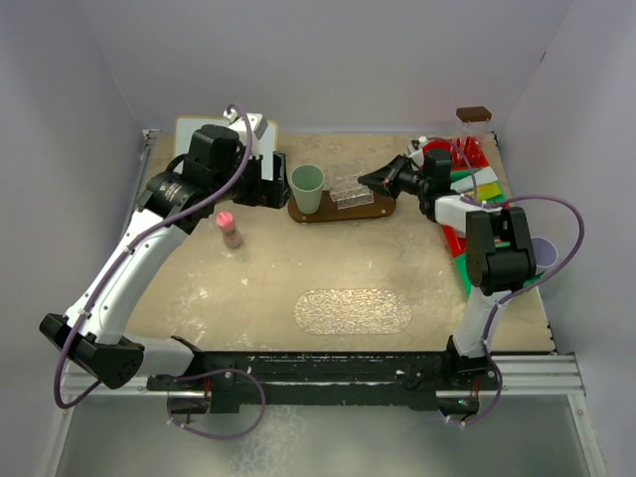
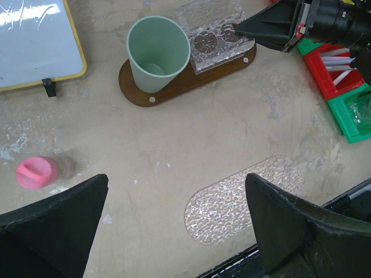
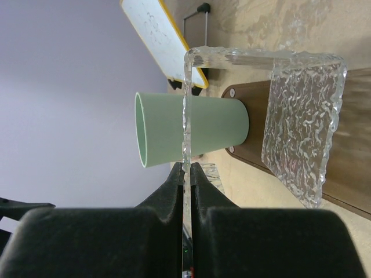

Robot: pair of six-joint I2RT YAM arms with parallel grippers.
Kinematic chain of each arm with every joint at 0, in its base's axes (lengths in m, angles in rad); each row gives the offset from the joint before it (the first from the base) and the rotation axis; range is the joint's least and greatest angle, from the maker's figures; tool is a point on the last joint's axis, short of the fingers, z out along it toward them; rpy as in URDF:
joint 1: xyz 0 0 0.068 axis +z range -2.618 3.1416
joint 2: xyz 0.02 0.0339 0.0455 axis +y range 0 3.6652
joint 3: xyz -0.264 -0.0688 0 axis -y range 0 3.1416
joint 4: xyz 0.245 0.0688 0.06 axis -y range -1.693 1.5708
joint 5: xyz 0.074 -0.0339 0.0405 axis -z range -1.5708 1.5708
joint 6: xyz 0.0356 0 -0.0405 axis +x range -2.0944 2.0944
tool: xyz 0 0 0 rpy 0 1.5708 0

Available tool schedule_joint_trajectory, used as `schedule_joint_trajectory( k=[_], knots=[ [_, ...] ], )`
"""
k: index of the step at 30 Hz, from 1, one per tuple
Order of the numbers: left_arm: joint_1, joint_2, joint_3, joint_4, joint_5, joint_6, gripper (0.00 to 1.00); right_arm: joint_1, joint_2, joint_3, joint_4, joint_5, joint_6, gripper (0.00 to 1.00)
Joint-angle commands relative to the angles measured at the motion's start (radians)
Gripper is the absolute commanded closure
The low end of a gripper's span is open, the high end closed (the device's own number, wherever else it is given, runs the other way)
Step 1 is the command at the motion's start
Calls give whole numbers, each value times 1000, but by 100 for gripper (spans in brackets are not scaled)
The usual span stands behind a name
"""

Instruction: Prepare toiletry sets of a toothbrush and toothpaste on the tray

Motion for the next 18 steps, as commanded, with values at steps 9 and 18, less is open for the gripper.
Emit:
schedule_joint_trajectory(
  k=[9,18],
  knots=[
    [8,-11,39,13,4,11,2,34,15,-30,186,-53,61,100],
    [8,-14,42,7,-1,15,2,51,31,-64,237,-41,96,100]
  ],
)
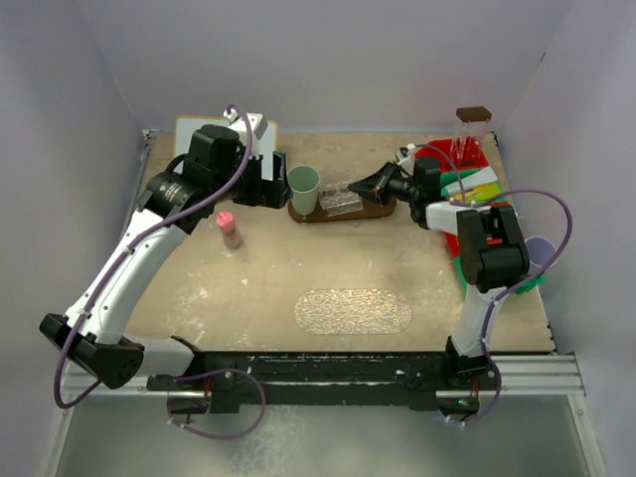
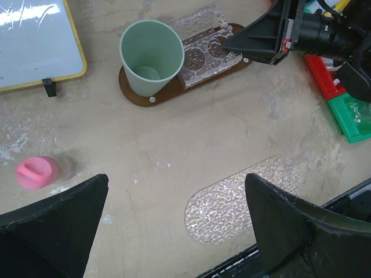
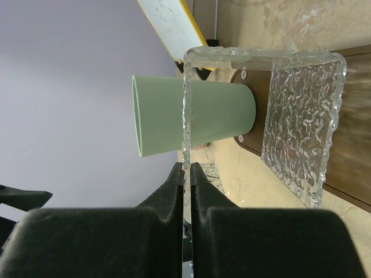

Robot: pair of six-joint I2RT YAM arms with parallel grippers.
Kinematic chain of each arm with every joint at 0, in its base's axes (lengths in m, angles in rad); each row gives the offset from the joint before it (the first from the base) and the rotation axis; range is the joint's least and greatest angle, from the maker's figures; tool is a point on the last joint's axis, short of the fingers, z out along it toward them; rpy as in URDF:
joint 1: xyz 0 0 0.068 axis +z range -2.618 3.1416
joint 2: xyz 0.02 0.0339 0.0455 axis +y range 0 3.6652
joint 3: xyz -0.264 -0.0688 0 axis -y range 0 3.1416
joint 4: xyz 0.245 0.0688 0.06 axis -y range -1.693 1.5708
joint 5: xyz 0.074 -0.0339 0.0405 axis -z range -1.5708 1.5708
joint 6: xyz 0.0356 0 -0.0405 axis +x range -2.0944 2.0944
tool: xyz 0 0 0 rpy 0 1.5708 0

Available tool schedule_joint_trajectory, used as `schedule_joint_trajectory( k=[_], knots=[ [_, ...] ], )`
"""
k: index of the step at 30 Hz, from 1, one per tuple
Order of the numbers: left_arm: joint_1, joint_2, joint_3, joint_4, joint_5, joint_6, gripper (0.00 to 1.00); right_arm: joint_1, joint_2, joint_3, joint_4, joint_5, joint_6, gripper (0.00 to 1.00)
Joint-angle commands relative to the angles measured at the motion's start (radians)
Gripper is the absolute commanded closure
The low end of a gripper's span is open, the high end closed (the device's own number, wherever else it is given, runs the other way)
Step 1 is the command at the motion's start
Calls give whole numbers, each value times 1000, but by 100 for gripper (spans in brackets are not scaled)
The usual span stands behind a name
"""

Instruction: Prepare toiletry sets of a toothbrush and toothpaste on the tray

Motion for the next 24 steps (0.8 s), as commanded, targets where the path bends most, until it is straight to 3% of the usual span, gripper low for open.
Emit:
schedule_joint_trajectory(
  k=[1,9,17,24],
  knots=[
    [8,-15,42,7,-2,14,2,4,-4,-15,105,-18,30,100],
    [8,-16,33,11,3,9,2,3,12,-39,107,-26,26,99],
    [8,-23,31,5,3,3,2,-3,15,-28,45,-21,-26,86],
    [8,-25,28,8,6,3,2,-11,-15,-5,-94,-8,-133,81]
  ],
)
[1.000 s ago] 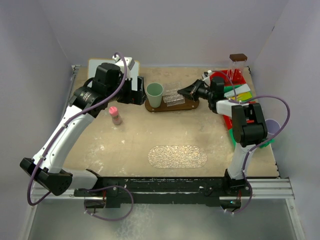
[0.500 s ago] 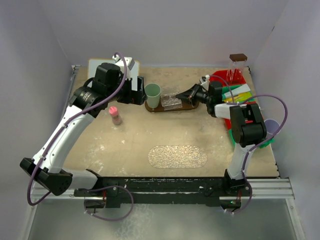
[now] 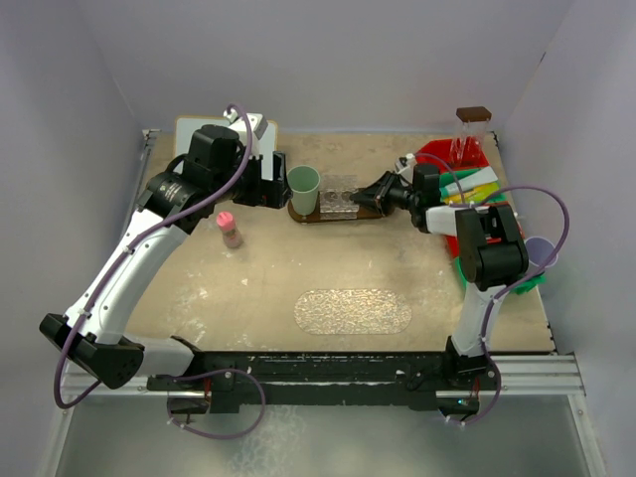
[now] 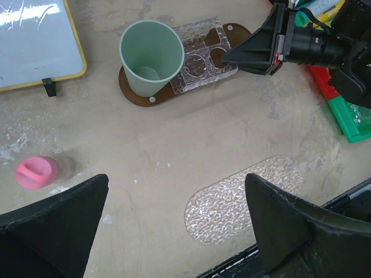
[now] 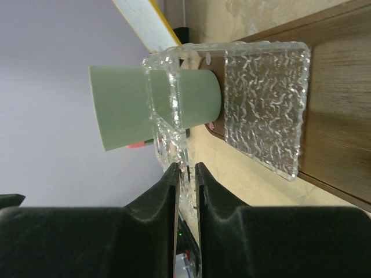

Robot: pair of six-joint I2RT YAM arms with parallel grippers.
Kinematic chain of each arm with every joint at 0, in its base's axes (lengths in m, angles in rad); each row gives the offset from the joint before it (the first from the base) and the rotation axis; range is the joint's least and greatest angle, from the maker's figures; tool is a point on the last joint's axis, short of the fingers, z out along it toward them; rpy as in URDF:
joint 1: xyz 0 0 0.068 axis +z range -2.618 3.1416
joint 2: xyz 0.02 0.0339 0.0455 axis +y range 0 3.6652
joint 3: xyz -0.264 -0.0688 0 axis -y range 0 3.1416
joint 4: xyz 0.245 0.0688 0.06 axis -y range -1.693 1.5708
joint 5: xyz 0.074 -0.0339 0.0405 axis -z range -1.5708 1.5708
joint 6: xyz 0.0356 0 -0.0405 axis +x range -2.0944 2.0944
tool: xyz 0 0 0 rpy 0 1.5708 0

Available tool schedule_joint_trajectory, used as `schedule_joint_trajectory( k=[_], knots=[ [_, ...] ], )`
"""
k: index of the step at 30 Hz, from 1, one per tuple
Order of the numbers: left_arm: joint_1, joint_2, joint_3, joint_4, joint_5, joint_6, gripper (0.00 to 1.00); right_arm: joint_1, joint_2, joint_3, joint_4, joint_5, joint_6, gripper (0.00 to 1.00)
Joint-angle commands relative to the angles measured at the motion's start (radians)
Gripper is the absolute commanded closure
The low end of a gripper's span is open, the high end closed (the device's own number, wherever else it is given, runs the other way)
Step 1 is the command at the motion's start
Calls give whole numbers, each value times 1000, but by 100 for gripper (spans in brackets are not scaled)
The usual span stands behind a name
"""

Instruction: Prepare toiletry sets of a toothbrush and toothpaste on the tray

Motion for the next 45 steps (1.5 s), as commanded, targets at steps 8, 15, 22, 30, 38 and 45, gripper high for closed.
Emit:
schedule_joint_trajectory(
  k=[8,15,22,30,38,45],
  knots=[
    [8,-23,26,15,11,2,3,-24,-72,149,-346,5,-263,68],
    [8,-32,33,10,23,-1,5,-30,-252,229,-926,99,-585,42],
    [8,-90,-31,64,67,-29,7,-61,-604,205,-1409,698,-866,36],
    [8,-122,-70,82,139,-46,7,-119,-793,205,-1621,1535,-799,19],
    [8,-132,-72,64,225,-75,7,-370,-825,207,-1563,1382,-843,17],
    [8,-110,-41,44,267,-74,7,-475,-768,222,-1509,1179,-852,22]
  ],
)
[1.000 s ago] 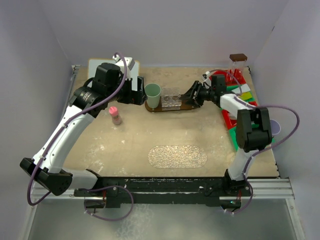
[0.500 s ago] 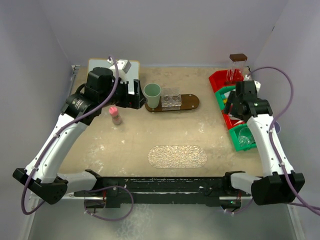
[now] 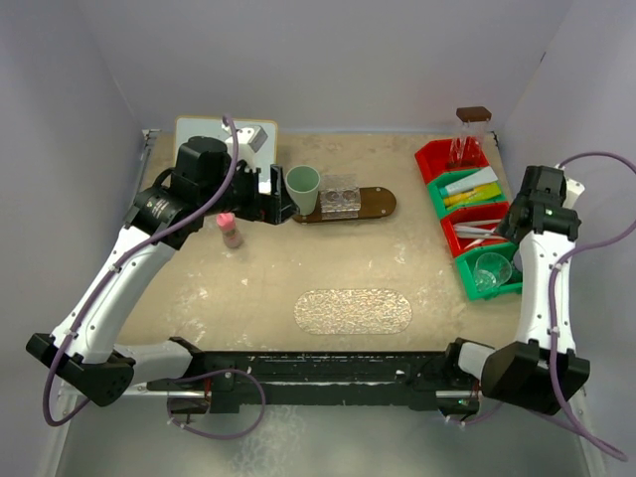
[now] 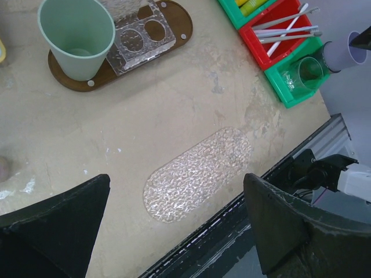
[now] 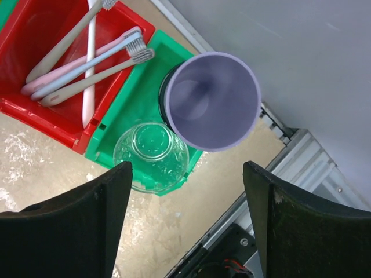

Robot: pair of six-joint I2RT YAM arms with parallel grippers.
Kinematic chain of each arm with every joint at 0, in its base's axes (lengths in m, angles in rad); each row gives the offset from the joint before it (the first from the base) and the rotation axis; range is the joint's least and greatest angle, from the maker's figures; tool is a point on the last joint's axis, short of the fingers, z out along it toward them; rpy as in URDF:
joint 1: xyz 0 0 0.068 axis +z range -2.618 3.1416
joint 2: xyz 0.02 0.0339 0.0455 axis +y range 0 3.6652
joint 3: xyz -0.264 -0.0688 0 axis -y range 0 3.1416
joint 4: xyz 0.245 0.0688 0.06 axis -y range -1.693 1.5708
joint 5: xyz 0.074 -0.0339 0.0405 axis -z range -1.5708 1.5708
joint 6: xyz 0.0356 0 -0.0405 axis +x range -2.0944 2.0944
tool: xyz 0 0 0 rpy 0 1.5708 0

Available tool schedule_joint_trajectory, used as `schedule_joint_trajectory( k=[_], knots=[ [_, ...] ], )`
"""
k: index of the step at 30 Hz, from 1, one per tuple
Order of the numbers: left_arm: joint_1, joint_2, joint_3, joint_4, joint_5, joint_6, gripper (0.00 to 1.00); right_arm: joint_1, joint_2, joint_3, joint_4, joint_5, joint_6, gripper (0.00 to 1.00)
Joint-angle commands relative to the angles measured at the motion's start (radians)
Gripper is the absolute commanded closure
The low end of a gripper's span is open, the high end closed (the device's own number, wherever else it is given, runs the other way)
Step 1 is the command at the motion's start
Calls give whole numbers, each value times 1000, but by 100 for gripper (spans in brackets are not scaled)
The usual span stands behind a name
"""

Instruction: Prepare toiletry sets of a toothbrush and toothpaste on the tray

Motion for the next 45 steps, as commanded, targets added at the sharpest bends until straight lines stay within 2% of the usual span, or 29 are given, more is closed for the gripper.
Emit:
schedule_joint_trajectory(
  k=[1,6,11,16,22,25,28,39,43,45],
  knots=[
    [7,-9,43,21,53,-21,7,-54,47,28,51,-148,-22,24],
    [7,-4,39,24,55,-39,7,-108,118,10,118,-258,-34,34],
    [7,-6,35,25,51,-48,6,-128,196,13,160,-275,-46,43],
    [7,-7,34,17,37,-49,5,-172,244,19,177,-320,-48,58],
    [7,-2,47,1,19,-33,5,-178,223,6,165,-301,-58,73],
    [7,4,44,2,19,-34,5,-177,196,7,156,-273,-66,83],
    [7,9,39,5,27,-37,5,-178,182,22,129,-260,-71,100],
    [7,28,46,-8,38,-29,5,-177,59,184,6,-232,-58,100],
    [7,29,41,5,26,-40,5,-156,23,259,17,-395,-65,100],
    [7,28,39,14,14,-48,5,-96,30,281,49,-507,-90,100]
  ],
)
